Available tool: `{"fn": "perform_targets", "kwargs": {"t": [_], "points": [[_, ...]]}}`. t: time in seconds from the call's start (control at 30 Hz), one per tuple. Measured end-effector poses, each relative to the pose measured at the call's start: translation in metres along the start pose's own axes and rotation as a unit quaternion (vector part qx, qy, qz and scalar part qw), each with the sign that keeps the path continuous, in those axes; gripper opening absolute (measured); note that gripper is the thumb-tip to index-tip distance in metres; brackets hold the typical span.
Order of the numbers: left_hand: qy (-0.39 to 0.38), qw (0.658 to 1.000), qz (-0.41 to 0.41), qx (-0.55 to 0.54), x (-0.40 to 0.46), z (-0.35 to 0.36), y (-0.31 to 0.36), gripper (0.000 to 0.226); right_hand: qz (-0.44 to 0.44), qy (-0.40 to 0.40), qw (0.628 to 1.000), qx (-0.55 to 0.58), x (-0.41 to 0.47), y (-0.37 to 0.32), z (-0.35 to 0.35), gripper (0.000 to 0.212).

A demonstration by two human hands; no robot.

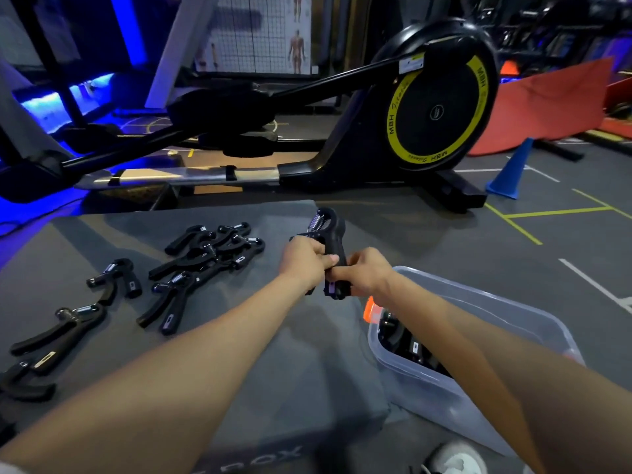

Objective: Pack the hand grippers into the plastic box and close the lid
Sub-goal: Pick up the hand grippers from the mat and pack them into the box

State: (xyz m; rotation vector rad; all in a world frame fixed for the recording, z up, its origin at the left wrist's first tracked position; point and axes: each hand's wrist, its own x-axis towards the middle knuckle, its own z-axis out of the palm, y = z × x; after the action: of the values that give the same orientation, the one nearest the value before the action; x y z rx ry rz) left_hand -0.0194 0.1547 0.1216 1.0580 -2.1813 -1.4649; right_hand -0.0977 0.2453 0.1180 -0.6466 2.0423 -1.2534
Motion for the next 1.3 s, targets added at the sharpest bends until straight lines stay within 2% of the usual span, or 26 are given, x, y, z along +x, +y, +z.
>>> {"fn": "perform_targets", "kwargs": {"t": [0.07, 0.13, 0.2, 0.27, 0.37, 0.47, 0.63, 0.8, 0.87, 1.17, 1.3], "points": [[0.063, 0.997, 0.03, 0.04, 0.0, 0.006, 0.008, 0.02, 0.018, 0.02, 0.999, 0.036, -0.001, 0.008, -0.016, 0.021], [0.088, 0.995, 0.016, 0.051, 0.003, 0.015, 0.01, 0.03, 0.032, 0.025, 0.996, 0.079, -0.002, 0.017, -0.033, 0.02], [0.036, 0.996, -0.045, 0.07, 0.006, 0.028, 0.006, 0.046, 0.036, 0.018, 0.993, 0.112, -0.003, 0.027, -0.051, 0.016], [-0.05, 0.993, -0.104, 0.005, 0.013, 0.048, 0.0, 0.056, 0.04, 0.014, 0.99, 0.133, -0.002, 0.037, -0.068, 0.013], [-0.136, 0.978, -0.128, -0.097, 0.015, 0.071, 0.001, 0.038, 0.057, -0.006, 0.985, 0.161, -0.002, 0.052, -0.095, 0.006], [-0.172, 0.973, -0.113, -0.102, 0.019, 0.105, 0.006, 0.026, 0.09, -0.022, 0.979, 0.183, -0.003, 0.071, -0.128, 0.014], [-0.205, 0.975, -0.088, -0.02, 0.028, 0.165, 0.016, 0.045, 0.154, -0.004, 0.971, 0.181, 0.002, 0.114, -0.175, 0.013], [-0.235, 0.969, -0.073, 0.032, 0.035, 0.227, 0.007, 0.043, 0.194, 0.025, 0.96, 0.201, 0.011, 0.164, -0.206, 0.015], [-0.232, 0.968, -0.079, 0.056, 0.037, 0.247, -0.002, 0.044, 0.223, 0.021, 0.954, 0.198, 0.017, 0.183, -0.214, 0.006], [-0.279, 0.946, -0.084, 0.14, 0.056, 0.295, -0.04, 0.028, 0.265, 0.002, 0.945, 0.19, 0.039, 0.247, -0.224, 0.004], [-0.243, 0.948, -0.067, 0.193, 0.071, 0.296, -0.049, 0.012, 0.275, 0.005, 0.941, 0.199, 0.053, 0.262, -0.219, 0.003]]}}
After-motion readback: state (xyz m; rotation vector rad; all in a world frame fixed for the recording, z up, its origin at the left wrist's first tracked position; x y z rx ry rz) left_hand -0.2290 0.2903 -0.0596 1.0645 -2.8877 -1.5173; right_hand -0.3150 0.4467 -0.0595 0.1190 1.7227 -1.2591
